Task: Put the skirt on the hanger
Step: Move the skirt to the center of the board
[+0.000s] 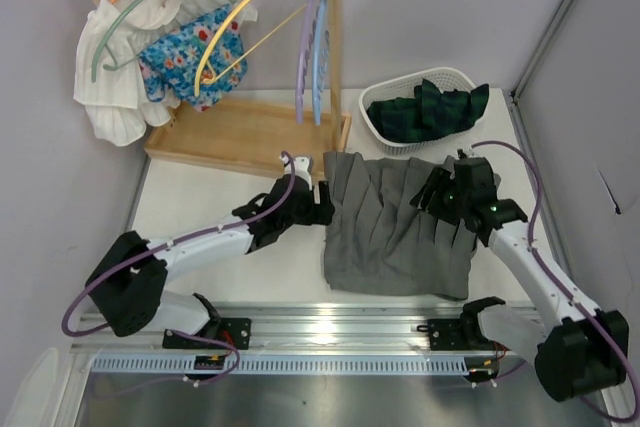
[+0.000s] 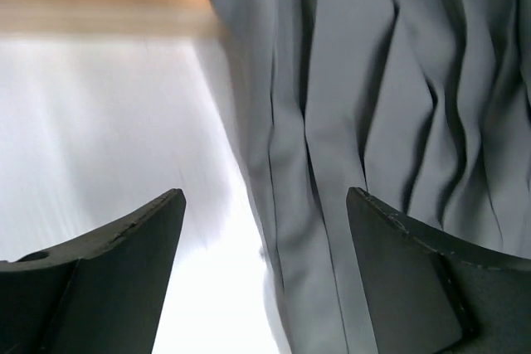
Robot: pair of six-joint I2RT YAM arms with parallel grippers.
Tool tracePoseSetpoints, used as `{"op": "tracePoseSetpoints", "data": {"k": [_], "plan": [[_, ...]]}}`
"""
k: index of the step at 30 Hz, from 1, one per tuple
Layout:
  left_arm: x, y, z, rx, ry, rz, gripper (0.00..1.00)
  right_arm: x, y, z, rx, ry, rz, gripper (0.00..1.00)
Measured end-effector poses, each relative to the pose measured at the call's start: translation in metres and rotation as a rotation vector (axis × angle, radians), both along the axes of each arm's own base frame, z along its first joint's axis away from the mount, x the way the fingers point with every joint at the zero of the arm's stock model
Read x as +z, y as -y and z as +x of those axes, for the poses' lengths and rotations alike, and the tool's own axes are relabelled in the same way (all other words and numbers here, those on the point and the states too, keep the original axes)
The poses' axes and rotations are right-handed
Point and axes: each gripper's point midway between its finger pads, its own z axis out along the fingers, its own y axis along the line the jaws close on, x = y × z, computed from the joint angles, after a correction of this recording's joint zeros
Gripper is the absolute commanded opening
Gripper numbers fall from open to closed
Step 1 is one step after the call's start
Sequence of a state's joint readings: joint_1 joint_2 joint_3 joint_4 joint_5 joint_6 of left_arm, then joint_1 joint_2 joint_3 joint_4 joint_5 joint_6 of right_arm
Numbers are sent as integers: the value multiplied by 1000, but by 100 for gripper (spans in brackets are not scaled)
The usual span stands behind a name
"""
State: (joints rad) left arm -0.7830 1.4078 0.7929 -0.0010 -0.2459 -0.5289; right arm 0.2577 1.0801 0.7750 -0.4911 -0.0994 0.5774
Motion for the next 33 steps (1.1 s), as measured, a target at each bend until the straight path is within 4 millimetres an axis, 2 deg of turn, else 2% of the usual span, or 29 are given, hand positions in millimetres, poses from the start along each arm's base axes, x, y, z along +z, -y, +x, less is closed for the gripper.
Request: {"op": "tracePoseSetpoints", "data": {"k": [2, 6, 9, 13, 16, 17, 22, 28, 33], "plan": [[-10, -3, -19, -22, -51, -29, 82, 13, 0, -4, -3, 39, 12, 63], [-33, -11, -59, -52, -143, -69, 80, 31, -37, -13, 98, 87, 27, 63], [-40, -4, -82, -86, -182, -110, 80, 25, -66, -10, 154, 88, 21, 64], [-48, 10, -101, -116, -222, -154, 79, -1, -101, 5, 187, 60, -27, 66], [-55, 15, -111, -124, -236, -177, 80, -22, -129, 25, 213, 37, -63, 66], [-57, 16, -114, -124, -242, -183, 80, -26, -143, 39, 220, 39, -67, 66], [-71, 12, -126, -108, -263, -189, 80, -32, -179, 75, 244, 78, -73, 68], [-74, 12, -128, -98, -254, -228, 79, -20, -211, 113, 253, 159, -70, 70], [-72, 15, -129, -105, -247, -247, 79, -27, -221, 134, 229, 184, -116, 65]]}}
